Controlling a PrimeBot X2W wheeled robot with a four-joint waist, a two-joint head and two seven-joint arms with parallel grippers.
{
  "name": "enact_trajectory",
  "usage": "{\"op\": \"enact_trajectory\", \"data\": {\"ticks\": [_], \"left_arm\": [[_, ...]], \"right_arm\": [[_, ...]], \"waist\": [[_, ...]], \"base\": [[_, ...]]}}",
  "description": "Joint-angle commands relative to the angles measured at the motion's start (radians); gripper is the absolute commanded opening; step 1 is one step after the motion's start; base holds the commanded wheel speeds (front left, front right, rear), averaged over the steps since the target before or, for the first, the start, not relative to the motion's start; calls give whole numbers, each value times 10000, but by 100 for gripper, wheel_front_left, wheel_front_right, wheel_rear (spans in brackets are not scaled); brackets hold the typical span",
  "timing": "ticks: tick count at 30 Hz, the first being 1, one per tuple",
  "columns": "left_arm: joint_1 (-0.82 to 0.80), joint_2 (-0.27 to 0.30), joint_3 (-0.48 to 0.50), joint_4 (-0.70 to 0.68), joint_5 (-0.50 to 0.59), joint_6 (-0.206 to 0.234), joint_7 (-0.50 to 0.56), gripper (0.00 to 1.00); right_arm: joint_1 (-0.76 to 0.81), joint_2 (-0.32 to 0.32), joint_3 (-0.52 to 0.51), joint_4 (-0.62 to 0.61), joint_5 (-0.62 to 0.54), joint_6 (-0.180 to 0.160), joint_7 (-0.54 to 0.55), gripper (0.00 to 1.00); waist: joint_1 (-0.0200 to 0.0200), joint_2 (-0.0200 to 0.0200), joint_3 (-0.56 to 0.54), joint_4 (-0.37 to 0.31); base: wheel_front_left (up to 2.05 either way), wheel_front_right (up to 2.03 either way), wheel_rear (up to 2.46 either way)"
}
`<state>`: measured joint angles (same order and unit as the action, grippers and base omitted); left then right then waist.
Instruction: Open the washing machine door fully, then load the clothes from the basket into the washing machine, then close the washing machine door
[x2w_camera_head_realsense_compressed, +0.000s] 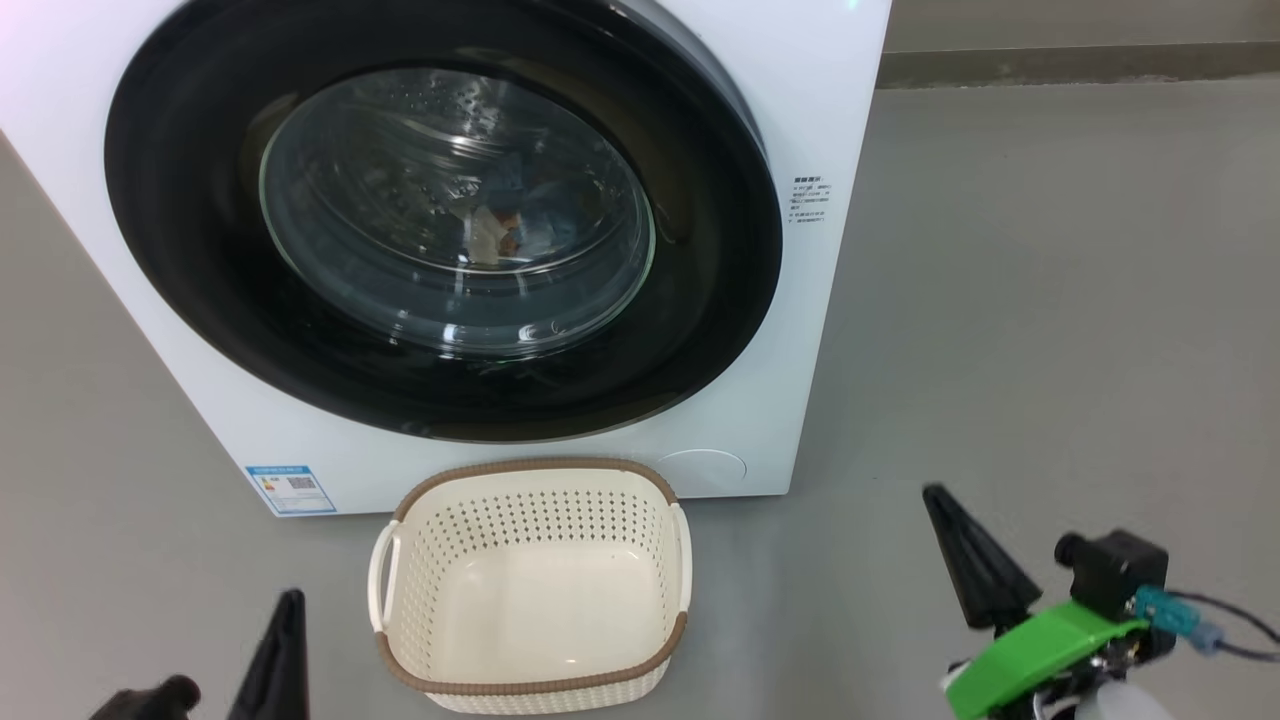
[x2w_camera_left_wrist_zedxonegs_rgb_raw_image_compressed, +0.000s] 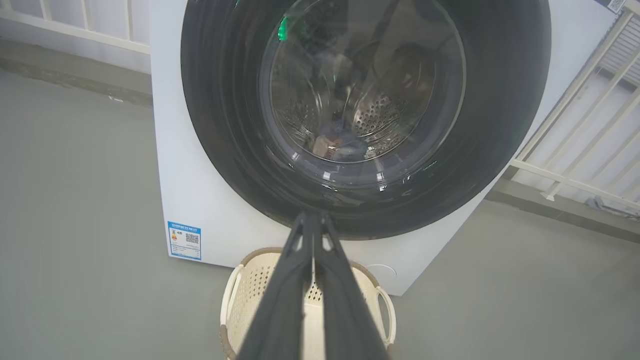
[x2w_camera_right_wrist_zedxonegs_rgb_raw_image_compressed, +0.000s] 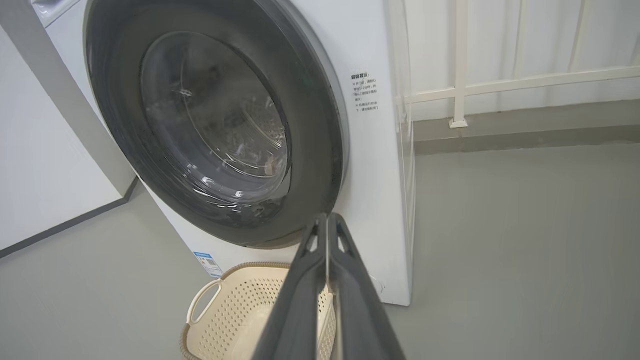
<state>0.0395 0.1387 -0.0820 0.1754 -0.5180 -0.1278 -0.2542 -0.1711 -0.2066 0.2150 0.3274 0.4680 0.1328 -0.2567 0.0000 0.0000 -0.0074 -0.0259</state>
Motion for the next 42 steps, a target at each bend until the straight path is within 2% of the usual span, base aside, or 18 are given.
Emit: {"op": "enact_trajectory", "data": {"ticks": [1, 5, 11, 42], "left_arm": [[-111, 70, 80, -102, -251, 2, 74, 0], [-139, 49, 124, -91, -518, 4, 162, 0], [-209, 6, 211, -54, -1046, 12, 335, 0], [-578, -220, 671, 166, -3763, 10, 1233, 0]], "right_arm": [[-102, -6, -86, -158, 264, 0, 76, 0], [-79, 28, -161, -180, 545, -1, 163, 0], [-49, 96, -308, -204, 1102, -2, 334, 0], [114, 460, -1078, -354, 3964, -7, 1217, 0]], "waist": [[2, 0, 0, 6], [15, 0, -11, 12], [1, 0, 6, 25], [0, 0, 26, 89]], "base": [[0, 0, 0], [0, 0, 0], [0, 0, 0], [0, 0, 0]]}}
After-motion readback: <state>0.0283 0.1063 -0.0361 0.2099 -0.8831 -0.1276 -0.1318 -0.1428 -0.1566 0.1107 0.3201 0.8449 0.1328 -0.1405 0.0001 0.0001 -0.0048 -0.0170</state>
